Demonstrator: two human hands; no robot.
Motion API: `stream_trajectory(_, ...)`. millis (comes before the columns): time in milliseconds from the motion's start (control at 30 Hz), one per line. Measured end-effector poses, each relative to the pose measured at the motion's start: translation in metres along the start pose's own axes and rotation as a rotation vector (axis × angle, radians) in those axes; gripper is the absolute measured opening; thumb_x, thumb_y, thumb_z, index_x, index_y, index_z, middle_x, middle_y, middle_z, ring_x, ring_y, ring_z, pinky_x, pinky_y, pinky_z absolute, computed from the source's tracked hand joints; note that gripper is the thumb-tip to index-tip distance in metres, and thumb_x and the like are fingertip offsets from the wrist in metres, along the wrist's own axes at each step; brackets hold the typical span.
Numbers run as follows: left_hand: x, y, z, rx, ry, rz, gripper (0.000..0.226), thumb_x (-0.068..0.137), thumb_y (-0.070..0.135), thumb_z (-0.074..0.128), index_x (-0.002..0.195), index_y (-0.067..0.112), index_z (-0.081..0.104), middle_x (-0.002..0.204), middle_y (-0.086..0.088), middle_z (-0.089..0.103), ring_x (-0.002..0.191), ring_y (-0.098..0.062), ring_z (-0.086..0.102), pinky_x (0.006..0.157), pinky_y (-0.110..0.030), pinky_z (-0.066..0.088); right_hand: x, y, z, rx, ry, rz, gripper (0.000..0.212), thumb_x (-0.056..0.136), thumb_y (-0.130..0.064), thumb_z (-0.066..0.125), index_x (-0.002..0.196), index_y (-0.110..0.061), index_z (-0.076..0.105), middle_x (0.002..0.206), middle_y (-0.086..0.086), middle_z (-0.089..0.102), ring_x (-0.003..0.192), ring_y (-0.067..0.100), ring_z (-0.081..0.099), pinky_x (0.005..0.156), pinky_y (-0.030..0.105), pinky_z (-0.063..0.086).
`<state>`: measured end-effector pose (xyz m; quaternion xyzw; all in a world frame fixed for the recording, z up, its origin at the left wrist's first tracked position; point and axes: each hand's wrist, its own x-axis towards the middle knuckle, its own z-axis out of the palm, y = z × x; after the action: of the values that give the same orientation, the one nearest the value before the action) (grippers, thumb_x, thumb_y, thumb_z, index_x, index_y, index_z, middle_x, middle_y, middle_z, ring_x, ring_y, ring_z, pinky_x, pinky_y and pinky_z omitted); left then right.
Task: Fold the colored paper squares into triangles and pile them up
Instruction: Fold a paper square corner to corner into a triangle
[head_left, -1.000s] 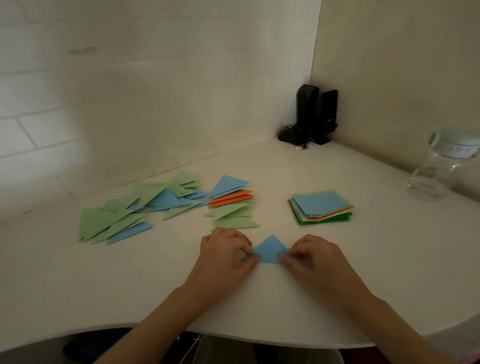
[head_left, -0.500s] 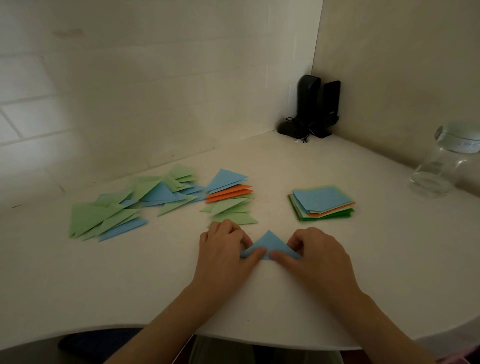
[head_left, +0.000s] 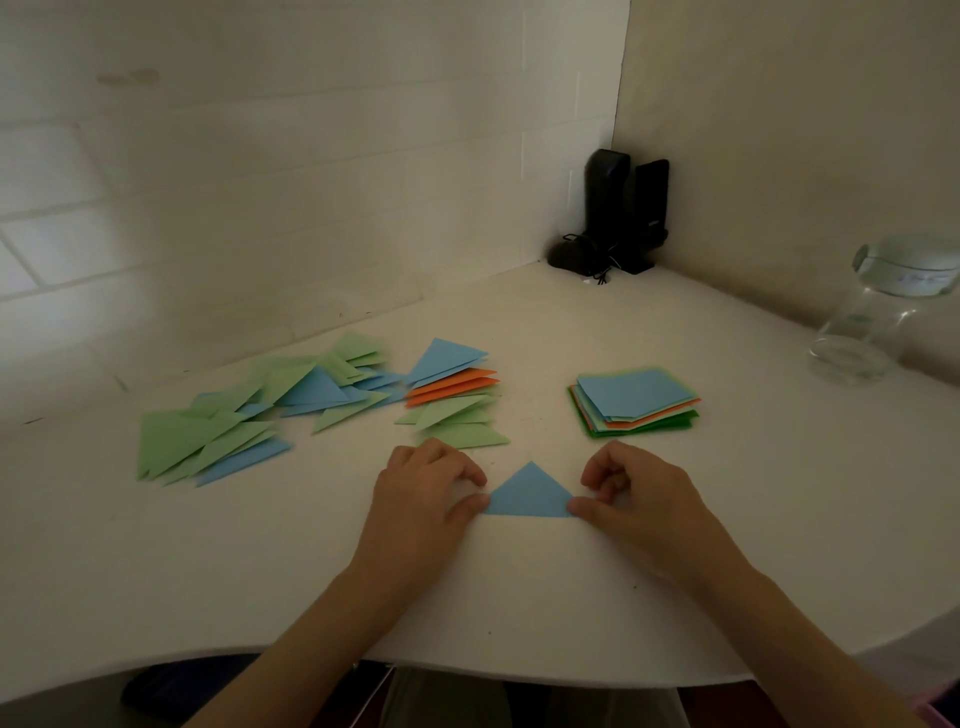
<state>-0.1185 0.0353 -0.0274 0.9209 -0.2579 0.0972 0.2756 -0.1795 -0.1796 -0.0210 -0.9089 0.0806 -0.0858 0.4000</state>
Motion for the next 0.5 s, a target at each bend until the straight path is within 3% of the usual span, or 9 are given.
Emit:
stream_trajectory(100,-0.003,0.018,0.007,0.126,-0.050,0.058,0.025,0.090,0.008,0.054,0.112,0.016,0.061,0.112,-0.001,0.052,0.099,-0.017,0.042,0.080,-0.031,0.041,-0.001,-0.002,0.000,-0.010,-0.003,0.000,0.021,0.072,-0.021,0.079,0.082,-0.018,0.061,0.076,-0.005,0.060,0.069,0.003,0.054,0.063,0.006,0.039)
stream_trajectory(133,-0.004,0.025,0.010,0.183,-0.064,0.050,0.026,0.092,0.009,0.051,0.117,0.015,0.056,0.115,-0.003,0.050,0.104,-0.021,0.043,0.080,-0.032,0.041,-0.001,-0.003,0.000,-0.007,0.000,0.000,0.021,0.072,-0.021,0.079,0.081,-0.018,0.060,0.075,-0.006,0.060,0.069,0.003,0.054,0.063,0.006,0.039)
stream_trajectory(267,0.000,0.050,0.013,0.372,-0.133,-0.057,0.045,0.097,0.048,0.037,0.130,0.018,0.041,0.126,-0.005,0.039,0.112,-0.022,0.039,0.086,-0.031,0.039,-0.002,-0.003,0.002,-0.006,0.008,-0.005,0.020,0.072,-0.019,0.078,0.079,-0.019,0.059,0.075,-0.006,0.059,0.067,0.001,0.053,0.062,0.006,0.039)
stream_trajectory(400,0.009,0.055,0.015,0.322,-0.222,-0.131,0.054,0.091,0.054,0.046,0.130,0.016,0.039,0.128,-0.008,0.036,0.110,-0.023,0.043,0.085,-0.031,0.042,-0.002,-0.004,0.002,-0.026,-0.002,-0.007,0.020,0.073,-0.020,0.077,0.081,-0.019,0.059,0.081,0.000,0.061,0.069,0.003,0.052,0.062,0.008,0.039)
stream_trajectory(500,0.018,0.051,0.011,0.204,-0.286,-0.204,0.050,0.085,0.051,0.059,0.120,0.018,0.046,0.115,-0.004,0.045,0.101,-0.021,0.052,0.080,-0.031,0.044,-0.004,-0.004,0.003,-0.021,0.008,-0.004,0.020,0.073,-0.019,0.077,0.080,-0.019,0.059,0.083,0.001,0.061,0.072,0.006,0.054,0.063,0.008,0.040)
